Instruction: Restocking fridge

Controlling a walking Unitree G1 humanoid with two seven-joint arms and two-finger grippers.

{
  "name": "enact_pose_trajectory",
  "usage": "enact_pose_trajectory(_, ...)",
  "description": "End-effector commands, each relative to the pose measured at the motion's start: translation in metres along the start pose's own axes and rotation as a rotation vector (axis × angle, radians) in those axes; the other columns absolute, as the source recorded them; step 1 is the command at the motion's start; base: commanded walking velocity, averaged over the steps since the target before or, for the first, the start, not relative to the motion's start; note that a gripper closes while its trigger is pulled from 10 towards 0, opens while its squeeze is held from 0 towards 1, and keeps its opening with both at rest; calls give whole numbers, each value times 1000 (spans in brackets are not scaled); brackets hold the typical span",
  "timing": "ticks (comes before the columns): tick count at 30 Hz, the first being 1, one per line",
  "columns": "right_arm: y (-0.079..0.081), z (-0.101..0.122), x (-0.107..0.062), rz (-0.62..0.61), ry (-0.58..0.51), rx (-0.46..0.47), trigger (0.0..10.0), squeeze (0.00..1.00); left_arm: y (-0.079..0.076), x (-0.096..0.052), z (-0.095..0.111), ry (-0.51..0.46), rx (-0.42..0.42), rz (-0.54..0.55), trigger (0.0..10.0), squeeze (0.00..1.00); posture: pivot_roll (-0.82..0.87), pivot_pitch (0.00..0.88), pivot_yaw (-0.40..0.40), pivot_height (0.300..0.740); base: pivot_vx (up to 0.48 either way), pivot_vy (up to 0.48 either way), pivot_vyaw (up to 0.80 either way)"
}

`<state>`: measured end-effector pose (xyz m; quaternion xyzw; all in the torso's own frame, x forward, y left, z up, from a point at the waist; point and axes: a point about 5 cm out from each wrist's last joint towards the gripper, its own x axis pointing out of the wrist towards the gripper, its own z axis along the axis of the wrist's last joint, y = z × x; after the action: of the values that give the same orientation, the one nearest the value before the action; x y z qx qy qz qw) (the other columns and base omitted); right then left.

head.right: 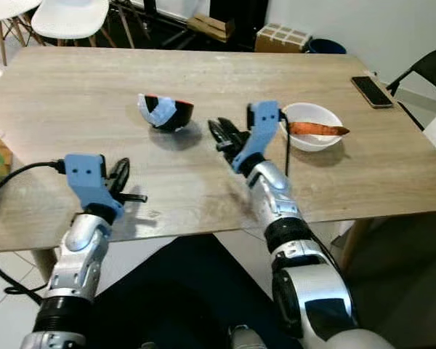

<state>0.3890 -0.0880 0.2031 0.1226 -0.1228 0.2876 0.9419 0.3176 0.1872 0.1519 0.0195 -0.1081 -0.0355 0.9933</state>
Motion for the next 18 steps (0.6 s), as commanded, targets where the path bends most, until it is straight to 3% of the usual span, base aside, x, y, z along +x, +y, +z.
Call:
enact_pose_trajectory(1, -20, -12, -21, -104, 26, -15, 10000, 0, 22, -8, 2, -10, 75, 126, 10000, 0, -81, 80, -54, 740, 0, 0, 0)
enact_pose_trajectory(4, -23, -14, -26, -119, 33, -19, 10000, 0, 26, -10, 5, -27, 74, 149, 10000, 0, -81, 76, -53, 740, 0, 0, 0)
enact_pose_trajectory(5, -29, -17, -39, -78, 43, 15, 10000, 0, 22, -21, 7, -53, -34, 93, 10000, 0, -84, 64, -50, 740, 0, 0, 0)
enact_pose_trajectory(6, -29, -17, -39, -78, 43, 15, 10000, 0, 22, -21, 7, -53, -34, 93, 10000, 0, -84, 64, -50, 740, 0, 0, 0)
enact_pose_trajectory(8, -31, -19, -49, -7, 56, 70, 10000, 0, 16, -30, 9, -67, -137, 13, 10000, 0, -86, 56, -51, 740, 0, 0, 0)
enact_pose_trajectory(9, -31, -19, -49, -7, 56, 70, 10000, 0, 16, -30, 9, -67, -137, 13, 10000, 0, -86, 56, -51, 740, 0, 0, 0)
enact_pose_trajectory(11, -33, -22, -63, 102, 98, 107, 10000, 0, 9, -41, 12, -89, -205, -117, 10000, 0, -85, 51, -55, 740, 0, 0, 0)
enact_pose_trajectory(12, -33, -22, -63, 102, 98, 107, 10000, 0, 9, -41, 12, -89, -205, -117, 10000, 0, -85, 51, -55, 740, 0, 0, 0)
enact_pose_trajectory(15, -39, -26, -84, 184, 164, 124, 10000, 0, 1, -56, 19, -105, -236, -289, 10000, 0, -82, 44, -60, 740, 0, 0, 0)
enact_pose_trajectory(17, -39, -26, -84, 184, 164, 124, 10000, 0, 1, -56, 19, -105, -236, -289, 10000, 0, -82, 44, -60, 740, 0, 0, 0)
enact_pose_trajectory(18, -41, -27, -94, 226, 193, 139, 10000, 0, -4, -63, 25, -107, -262, -379, 10000, 0, -80, 42, -61, 740, 0, 0, 0)
